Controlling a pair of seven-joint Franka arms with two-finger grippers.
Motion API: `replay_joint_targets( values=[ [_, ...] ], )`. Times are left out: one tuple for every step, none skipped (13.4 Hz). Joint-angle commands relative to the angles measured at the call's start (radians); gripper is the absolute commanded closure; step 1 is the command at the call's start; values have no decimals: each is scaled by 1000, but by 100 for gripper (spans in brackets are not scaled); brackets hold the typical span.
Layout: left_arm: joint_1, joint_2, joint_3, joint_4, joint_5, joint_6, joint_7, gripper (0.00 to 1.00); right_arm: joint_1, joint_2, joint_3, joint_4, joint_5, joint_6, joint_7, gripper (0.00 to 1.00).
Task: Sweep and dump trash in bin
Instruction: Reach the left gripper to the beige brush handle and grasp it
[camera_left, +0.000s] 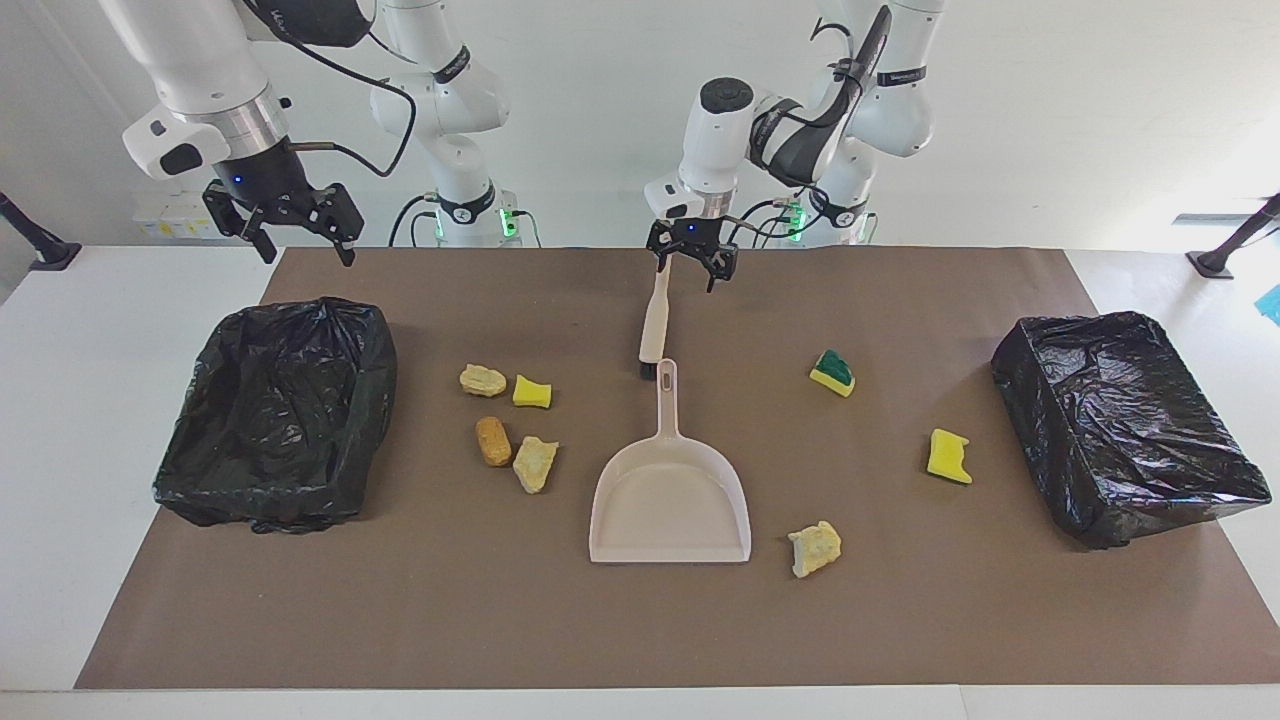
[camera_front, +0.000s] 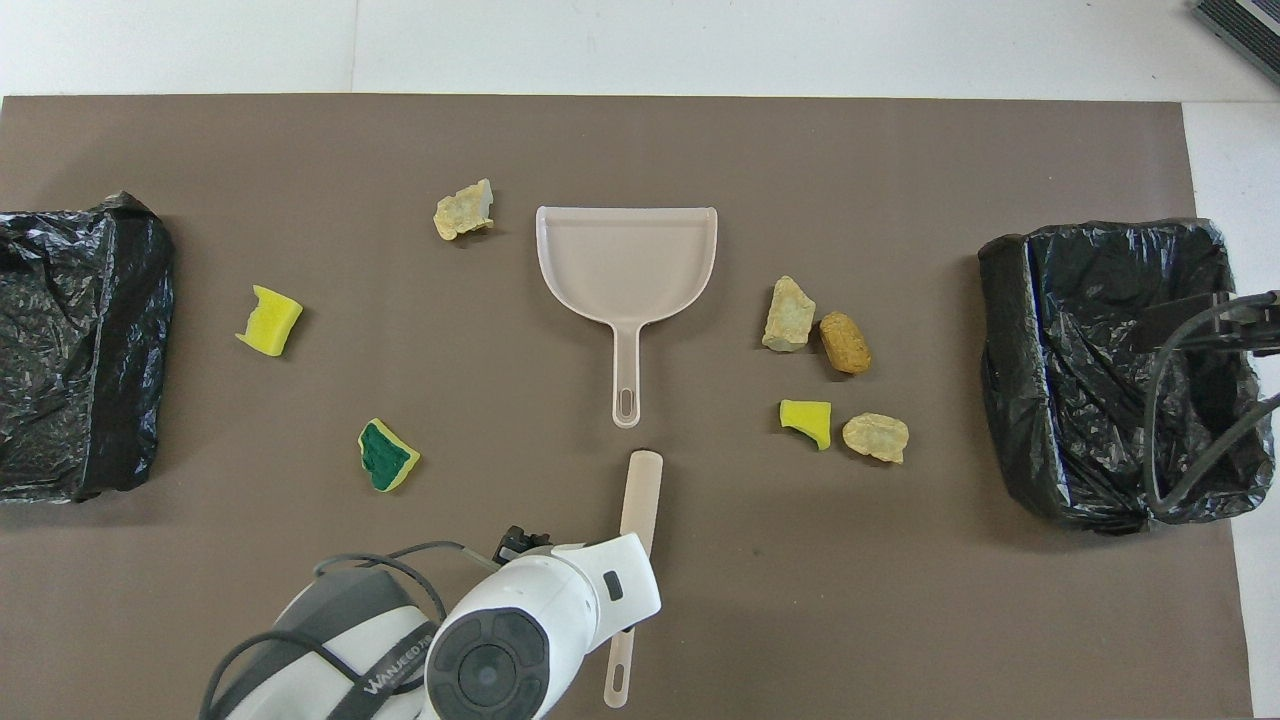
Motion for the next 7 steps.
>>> replay_joint_targets(
  values=[
    [-42, 7, 10, -36, 3, 60, -42, 0, -7, -27, 6, -32, -9, 17, -20, 0],
    [-42, 18, 6, -36, 4, 83, -59, 0, -7, -27, 6, -32, -9, 17, -20, 0],
    [-42, 23, 3, -36, 4, 86, -68, 0, -7, -27, 6, -32, -9, 17, -20, 0],
    [-42, 23, 1, -36, 4, 85, -71, 0, -7, -27, 6, -32, -9, 17, -20, 0],
    [-42, 23, 0, -36, 4, 80, -73, 0, -7, -27, 6, -32, -9, 17, -20, 0],
    [-42, 24, 0, -36, 4, 79, -74, 0, -7, -27, 6, -32, -9, 17, -20, 0],
    [-42, 24, -2, -36, 4, 79, -86, 0, -7, -27, 6, -32, -9, 17, -20, 0]
  ],
)
